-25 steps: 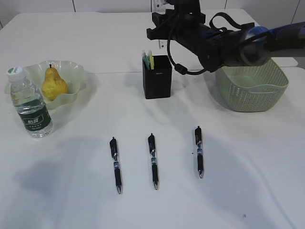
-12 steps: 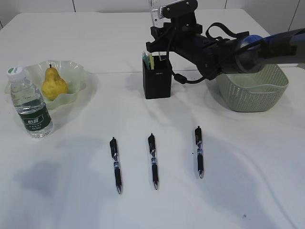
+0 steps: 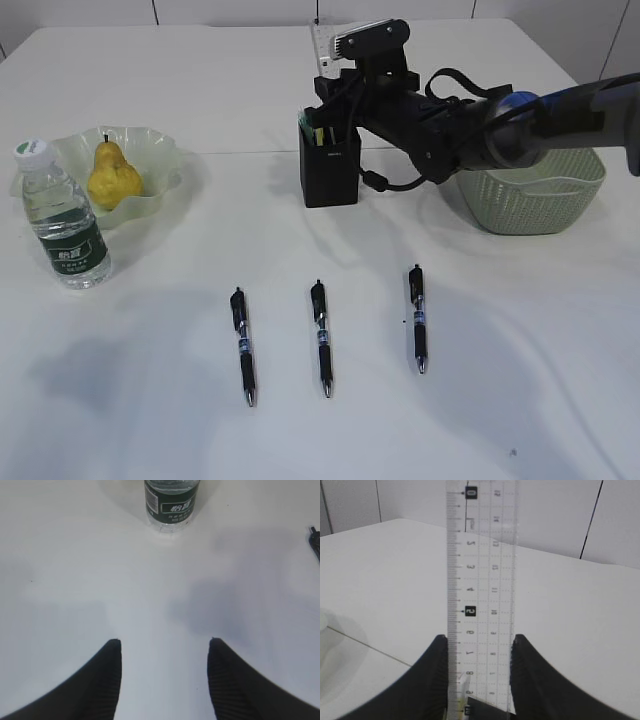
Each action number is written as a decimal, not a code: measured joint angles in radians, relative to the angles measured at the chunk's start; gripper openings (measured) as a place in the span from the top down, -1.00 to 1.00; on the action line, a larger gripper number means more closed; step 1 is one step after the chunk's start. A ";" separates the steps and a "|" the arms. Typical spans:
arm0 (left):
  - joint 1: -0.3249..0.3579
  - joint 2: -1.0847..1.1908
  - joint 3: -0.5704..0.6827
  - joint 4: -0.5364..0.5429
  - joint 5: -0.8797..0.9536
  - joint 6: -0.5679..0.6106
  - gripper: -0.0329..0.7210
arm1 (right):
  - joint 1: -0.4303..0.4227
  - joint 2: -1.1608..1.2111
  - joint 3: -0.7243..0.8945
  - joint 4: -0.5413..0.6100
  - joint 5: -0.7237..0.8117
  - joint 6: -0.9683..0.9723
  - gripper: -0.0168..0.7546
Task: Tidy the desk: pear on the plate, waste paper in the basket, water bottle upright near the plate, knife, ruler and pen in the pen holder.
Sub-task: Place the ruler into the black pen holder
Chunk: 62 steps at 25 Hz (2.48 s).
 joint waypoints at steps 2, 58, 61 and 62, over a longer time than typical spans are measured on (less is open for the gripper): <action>0.000 0.000 0.000 0.000 0.000 0.000 -0.11 | 0.000 0.000 0.000 -0.002 -0.013 0.004 0.18; 0.000 0.000 0.000 0.000 0.000 0.000 -0.11 | 0.000 -0.264 -0.034 0.017 0.719 0.136 -0.07; 0.000 0.000 0.000 0.000 0.000 0.000 -0.11 | 0.000 -0.302 -0.034 0.018 0.837 0.136 -0.07; 0.000 0.000 0.000 0.000 0.000 0.000 -0.11 | 0.000 -0.314 -0.034 0.020 0.880 0.136 -0.07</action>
